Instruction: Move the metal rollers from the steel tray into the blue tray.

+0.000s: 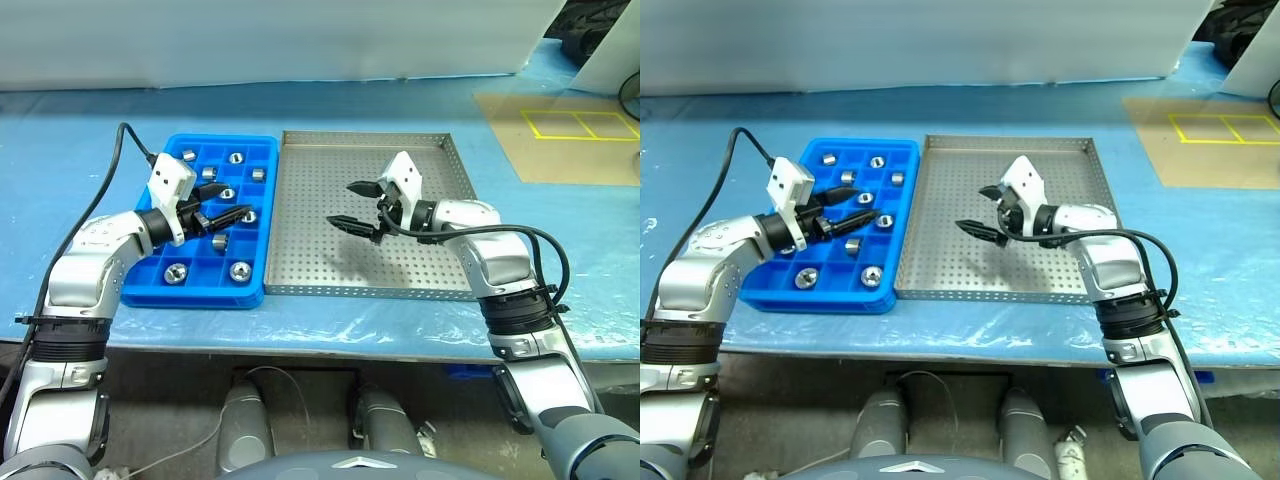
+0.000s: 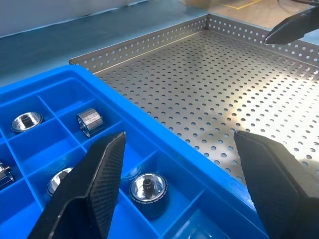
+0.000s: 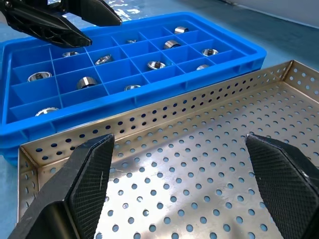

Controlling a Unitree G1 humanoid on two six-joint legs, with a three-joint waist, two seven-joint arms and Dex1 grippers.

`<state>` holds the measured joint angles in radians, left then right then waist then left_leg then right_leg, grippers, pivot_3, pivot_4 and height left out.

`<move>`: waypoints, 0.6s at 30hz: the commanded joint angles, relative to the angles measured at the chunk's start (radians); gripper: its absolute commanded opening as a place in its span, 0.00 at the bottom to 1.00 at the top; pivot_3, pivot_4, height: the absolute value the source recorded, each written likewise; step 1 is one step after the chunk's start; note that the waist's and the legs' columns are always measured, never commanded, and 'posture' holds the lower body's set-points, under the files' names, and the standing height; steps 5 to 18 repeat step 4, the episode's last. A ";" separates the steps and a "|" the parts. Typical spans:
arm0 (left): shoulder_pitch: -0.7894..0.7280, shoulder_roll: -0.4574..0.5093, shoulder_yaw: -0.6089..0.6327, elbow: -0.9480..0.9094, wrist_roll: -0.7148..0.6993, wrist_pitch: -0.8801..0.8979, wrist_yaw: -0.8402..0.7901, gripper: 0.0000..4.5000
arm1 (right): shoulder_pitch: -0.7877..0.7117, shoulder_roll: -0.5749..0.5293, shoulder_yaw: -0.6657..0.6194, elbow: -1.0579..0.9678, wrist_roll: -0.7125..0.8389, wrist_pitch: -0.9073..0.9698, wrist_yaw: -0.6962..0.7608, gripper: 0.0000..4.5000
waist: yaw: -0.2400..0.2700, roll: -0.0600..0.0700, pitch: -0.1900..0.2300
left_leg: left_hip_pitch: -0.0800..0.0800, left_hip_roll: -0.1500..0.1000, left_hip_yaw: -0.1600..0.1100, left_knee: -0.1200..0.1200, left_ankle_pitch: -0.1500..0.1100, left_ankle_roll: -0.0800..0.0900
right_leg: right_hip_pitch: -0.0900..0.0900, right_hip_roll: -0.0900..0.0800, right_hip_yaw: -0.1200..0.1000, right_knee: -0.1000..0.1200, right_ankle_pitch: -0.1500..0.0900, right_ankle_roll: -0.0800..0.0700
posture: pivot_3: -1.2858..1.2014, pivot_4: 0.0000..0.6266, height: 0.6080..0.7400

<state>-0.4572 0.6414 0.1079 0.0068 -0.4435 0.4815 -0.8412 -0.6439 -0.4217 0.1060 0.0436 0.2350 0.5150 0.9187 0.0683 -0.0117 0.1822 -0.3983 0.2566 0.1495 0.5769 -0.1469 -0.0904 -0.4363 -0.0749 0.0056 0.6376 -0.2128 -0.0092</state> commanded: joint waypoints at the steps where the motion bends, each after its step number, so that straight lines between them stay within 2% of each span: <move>1: 0.009 0.010 0.017 -0.057 -0.006 0.005 0.005 0.83 | -0.026 0.003 -0.003 -0.026 0.023 -0.006 0.003 0.97 | 0.000 0.000 0.000 | 0.000 0.000 0.000 0.000 0.000 0.000 | 0.000 0.000 0.000 0.000 0.000 0.000 | 0.48 0.24 1.00; 18: 0.029 0.012 0.024 -0.082 -0.010 0.014 0.011 0.83 | -0.042 0.007 0.000 -0.010 0.025 -0.012 0.005 0.97 | 0.000 0.000 0.000 | 0.000 0.000 0.000 0.000 0.000 0.000 | 0.000 0.000 0.000 0.000 0.000 0.000 | 0.49 0.24 1.00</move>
